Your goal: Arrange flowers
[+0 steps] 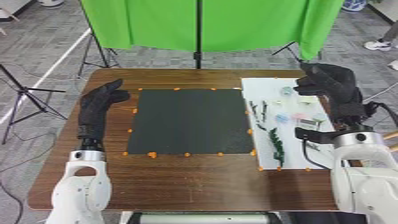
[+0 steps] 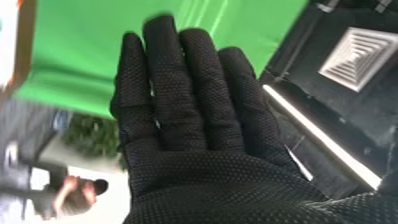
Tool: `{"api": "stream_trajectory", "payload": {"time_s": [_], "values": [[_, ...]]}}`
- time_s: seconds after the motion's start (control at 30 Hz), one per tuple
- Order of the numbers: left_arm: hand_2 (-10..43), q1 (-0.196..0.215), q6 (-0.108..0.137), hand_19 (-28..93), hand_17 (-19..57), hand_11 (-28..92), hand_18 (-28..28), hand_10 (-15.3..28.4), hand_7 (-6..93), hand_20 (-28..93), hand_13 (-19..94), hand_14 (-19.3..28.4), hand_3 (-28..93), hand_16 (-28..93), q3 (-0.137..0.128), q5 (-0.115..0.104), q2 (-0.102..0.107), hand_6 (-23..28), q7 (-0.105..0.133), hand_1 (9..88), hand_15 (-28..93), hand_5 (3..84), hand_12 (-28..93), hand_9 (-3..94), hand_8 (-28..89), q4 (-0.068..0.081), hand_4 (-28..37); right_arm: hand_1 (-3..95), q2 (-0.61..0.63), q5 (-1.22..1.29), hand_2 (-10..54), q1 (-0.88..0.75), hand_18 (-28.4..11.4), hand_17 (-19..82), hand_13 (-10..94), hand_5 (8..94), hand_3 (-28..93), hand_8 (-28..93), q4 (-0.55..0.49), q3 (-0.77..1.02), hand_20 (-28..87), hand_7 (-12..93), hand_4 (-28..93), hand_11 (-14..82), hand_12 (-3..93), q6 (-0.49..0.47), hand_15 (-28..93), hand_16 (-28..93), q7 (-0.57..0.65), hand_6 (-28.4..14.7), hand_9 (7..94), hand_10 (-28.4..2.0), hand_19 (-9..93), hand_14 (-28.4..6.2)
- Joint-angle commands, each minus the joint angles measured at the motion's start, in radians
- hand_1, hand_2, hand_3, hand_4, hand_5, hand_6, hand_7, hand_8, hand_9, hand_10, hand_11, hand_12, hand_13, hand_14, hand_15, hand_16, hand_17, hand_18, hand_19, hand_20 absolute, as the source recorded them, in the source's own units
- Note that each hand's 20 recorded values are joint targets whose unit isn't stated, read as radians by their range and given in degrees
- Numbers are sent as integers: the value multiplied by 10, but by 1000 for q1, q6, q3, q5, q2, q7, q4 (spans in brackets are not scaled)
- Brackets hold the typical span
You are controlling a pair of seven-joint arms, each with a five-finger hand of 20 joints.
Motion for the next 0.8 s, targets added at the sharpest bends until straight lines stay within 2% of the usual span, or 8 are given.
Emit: {"api": "stream_trajectory", "payload": {"time_s": [0.03, 0.1, 0.17, 0.23, 0.3, 0.5, 0.63, 0.8], "values": [[124, 18, 15, 337, 85, 254, 180, 176, 96, 219, 445, 224, 579, -41, -2, 8, 6, 80, -24, 305, 366, 542, 125, 553, -48, -10, -220, 193, 35, -308, -95, 10, -209, 369, 722, 652, 521, -58, -79, 45, 517, 131, -264, 208, 244, -379, 275, 272, 293, -80, 729, -181, 624, -155], [123, 23, 33, 337, 85, 254, 180, 176, 96, 219, 445, 224, 579, -41, 5, 8, 18, 79, -43, 304, 367, 542, 125, 553, -48, -15, -220, 218, 51, -408, -95, -3, -211, 387, 751, 674, 545, -55, -102, 36, 527, 131, -230, 222, 250, -453, 297, 273, 369, -78, 752, -170, 669, -149], [123, 34, 45, 339, 86, 254, 181, 176, 96, 221, 445, 225, 579, -41, 11, 13, 34, 79, -84, 304, 367, 542, 125, 553, -48, -30, -220, 255, 63, -488, -95, -24, -207, 414, 780, 692, 549, -52, -112, 26, 537, 135, -209, 234, 256, -501, 324, 280, 410, -79, 769, -162, 716, -137], [119, 38, 39, 351, 88, 253, 183, 178, 95, 226, 445, 225, 577, -42, 7, 41, 40, 80, -108, 308, 367, 542, 124, 552, -48, -37, -216, 282, 69, -533, -95, -45, -201, 441, 803, 699, 542, -49, -124, 18, 544, 140, -196, 238, 259, -554, 357, 290, 458, -78, 777, -162, 757, -120], [107, 39, 40, 359, 87, 252, 185, 179, 94, 227, 445, 225, 566, -42, 8, 52, 43, 81, -102, 324, 367, 541, 124, 551, -47, -37, -207, 300, 66, -587, -95, -65, -191, 467, 819, 699, 536, -47, -127, 3, 544, 140, -189, 238, 258, -583, 380, 297, 493, -78, 780, -162, 783, -106], [95, 47, 29, 367, 89, 253, 186, 178, 93, 225, 447, 224, 549, -43, 10, 44, 42, 83, -108, 343, 370, 540, 124, 549, -46, -39, -190, 348, 33, -671, -95, -73, -128, 598, 915, 705, 521, -46, -108, -63, 487, 135, -185, 221, 244, -647, 396, 302, 569, -81, 824, -160, 864, -66], [95, 49, 16, 368, 89, 253, 186, 178, 92, 223, 447, 224, 545, -43, 11, 46, 44, 83, -110, 344, 370, 540, 124, 550, -46, -43, -186, 390, 19, -691, -95, -44, -89, 645, 936, 703, 527, -43, -86, -107, 427, 124, -186, 205, 233, -686, 390, 295, 600, -91, 831, -165, 862, -49], [95, 54, 20, 367, 88, 253, 186, 179, 93, 220, 447, 224, 545, -44, 13, 42, 43, 83, -111, 344, 370, 541, 123, 550, -46, -47, -184, 422, -2, -702, -95, 35, -65, 673, 937, 696, 530, -45, -34, -176, 404, 114, -181, 191, 224, -733, 404, 273, 639, -100, 828, -171, 842, -40]]}}
